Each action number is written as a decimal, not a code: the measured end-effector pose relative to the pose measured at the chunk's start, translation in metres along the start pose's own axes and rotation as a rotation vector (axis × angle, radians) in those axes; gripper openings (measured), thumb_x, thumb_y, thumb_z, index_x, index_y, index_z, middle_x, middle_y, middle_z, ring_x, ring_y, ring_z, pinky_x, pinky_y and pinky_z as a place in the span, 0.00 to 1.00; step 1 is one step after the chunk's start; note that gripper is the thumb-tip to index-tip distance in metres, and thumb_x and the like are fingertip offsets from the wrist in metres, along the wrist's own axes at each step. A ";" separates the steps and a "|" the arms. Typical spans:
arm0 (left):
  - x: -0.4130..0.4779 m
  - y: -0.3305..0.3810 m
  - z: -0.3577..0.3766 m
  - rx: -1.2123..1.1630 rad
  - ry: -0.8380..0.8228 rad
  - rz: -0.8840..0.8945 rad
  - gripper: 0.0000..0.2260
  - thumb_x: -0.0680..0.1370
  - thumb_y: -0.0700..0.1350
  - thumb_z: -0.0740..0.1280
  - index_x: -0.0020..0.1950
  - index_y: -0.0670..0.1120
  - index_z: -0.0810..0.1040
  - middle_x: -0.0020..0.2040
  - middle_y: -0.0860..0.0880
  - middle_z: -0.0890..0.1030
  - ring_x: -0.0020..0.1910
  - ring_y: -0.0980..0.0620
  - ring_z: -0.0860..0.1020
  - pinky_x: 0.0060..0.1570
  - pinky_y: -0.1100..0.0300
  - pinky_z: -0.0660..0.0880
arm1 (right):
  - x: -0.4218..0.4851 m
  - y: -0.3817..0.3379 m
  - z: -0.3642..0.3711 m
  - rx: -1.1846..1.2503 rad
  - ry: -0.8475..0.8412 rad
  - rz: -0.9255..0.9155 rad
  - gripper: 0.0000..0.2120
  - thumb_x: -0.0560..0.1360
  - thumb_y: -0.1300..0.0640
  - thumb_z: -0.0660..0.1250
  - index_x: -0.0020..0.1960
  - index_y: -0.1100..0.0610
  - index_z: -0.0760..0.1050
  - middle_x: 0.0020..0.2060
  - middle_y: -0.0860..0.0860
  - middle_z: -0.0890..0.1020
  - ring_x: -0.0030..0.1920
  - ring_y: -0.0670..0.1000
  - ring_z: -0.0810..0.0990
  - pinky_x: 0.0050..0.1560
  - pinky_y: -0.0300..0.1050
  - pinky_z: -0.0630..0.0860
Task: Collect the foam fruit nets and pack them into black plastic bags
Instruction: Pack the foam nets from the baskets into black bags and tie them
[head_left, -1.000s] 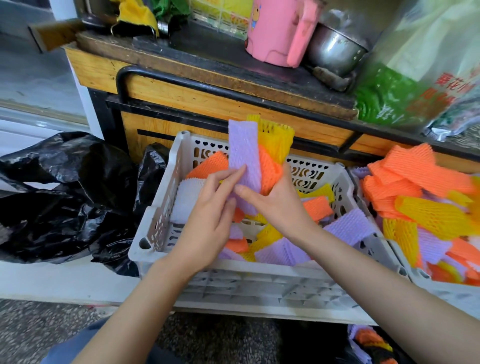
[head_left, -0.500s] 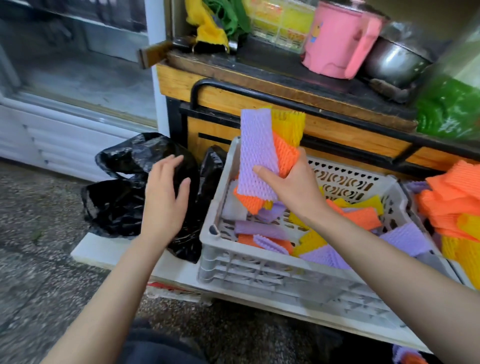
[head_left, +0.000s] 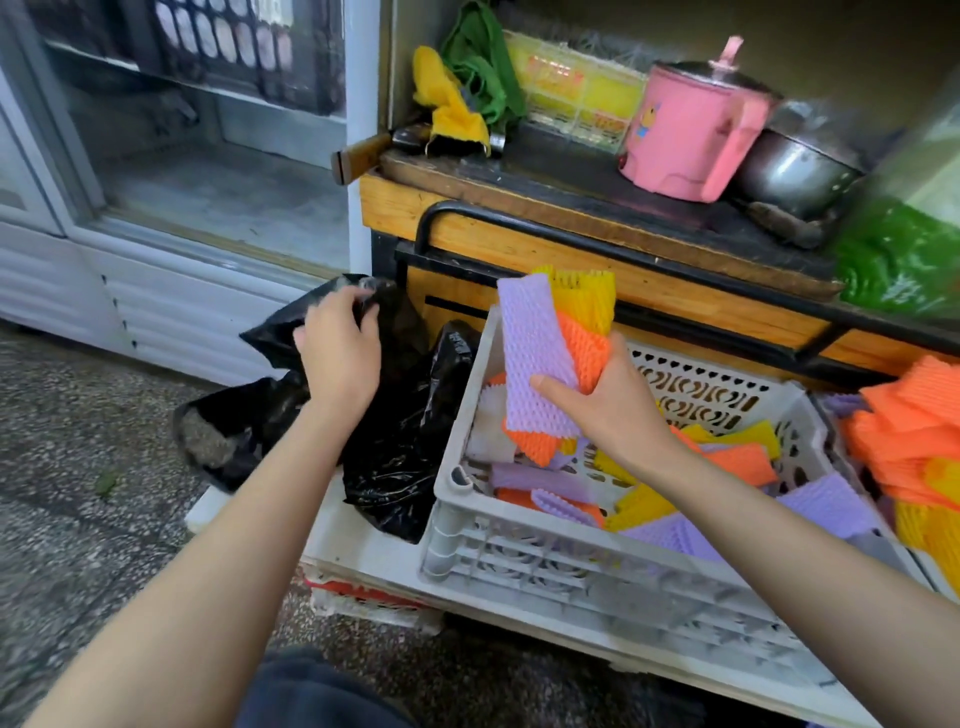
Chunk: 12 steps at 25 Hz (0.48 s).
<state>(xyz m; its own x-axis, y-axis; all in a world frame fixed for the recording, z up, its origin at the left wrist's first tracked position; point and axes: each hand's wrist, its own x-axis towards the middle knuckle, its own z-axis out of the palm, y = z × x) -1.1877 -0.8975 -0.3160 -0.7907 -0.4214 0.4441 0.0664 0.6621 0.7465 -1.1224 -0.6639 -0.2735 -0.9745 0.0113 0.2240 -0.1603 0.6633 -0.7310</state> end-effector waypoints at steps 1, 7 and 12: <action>0.007 0.016 -0.009 0.028 0.020 0.072 0.10 0.80 0.43 0.61 0.59 0.43 0.77 0.56 0.44 0.80 0.58 0.41 0.74 0.58 0.48 0.65 | -0.002 -0.001 -0.006 0.000 0.010 0.000 0.26 0.71 0.49 0.71 0.62 0.55 0.62 0.52 0.50 0.75 0.51 0.53 0.77 0.50 0.53 0.76; 0.003 0.125 -0.046 0.036 0.078 0.561 0.09 0.79 0.45 0.61 0.56 0.46 0.78 0.53 0.47 0.80 0.55 0.44 0.73 0.55 0.51 0.63 | -0.024 -0.013 -0.059 0.050 0.189 -0.047 0.27 0.71 0.50 0.72 0.63 0.56 0.63 0.50 0.45 0.72 0.52 0.47 0.72 0.49 0.42 0.69; -0.044 0.206 -0.038 -0.137 0.012 0.824 0.08 0.76 0.43 0.63 0.51 0.43 0.79 0.48 0.45 0.81 0.49 0.43 0.77 0.52 0.49 0.70 | -0.063 -0.012 -0.124 0.083 0.369 -0.070 0.26 0.71 0.51 0.72 0.62 0.55 0.62 0.53 0.48 0.74 0.53 0.48 0.74 0.50 0.41 0.68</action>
<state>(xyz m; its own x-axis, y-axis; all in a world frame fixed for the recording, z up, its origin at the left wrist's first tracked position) -1.1159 -0.7656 -0.1630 -0.4504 0.1580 0.8787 0.6946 0.6804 0.2337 -1.0401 -0.5793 -0.1989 -0.8413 0.2470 0.4809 -0.2512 0.6091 -0.7522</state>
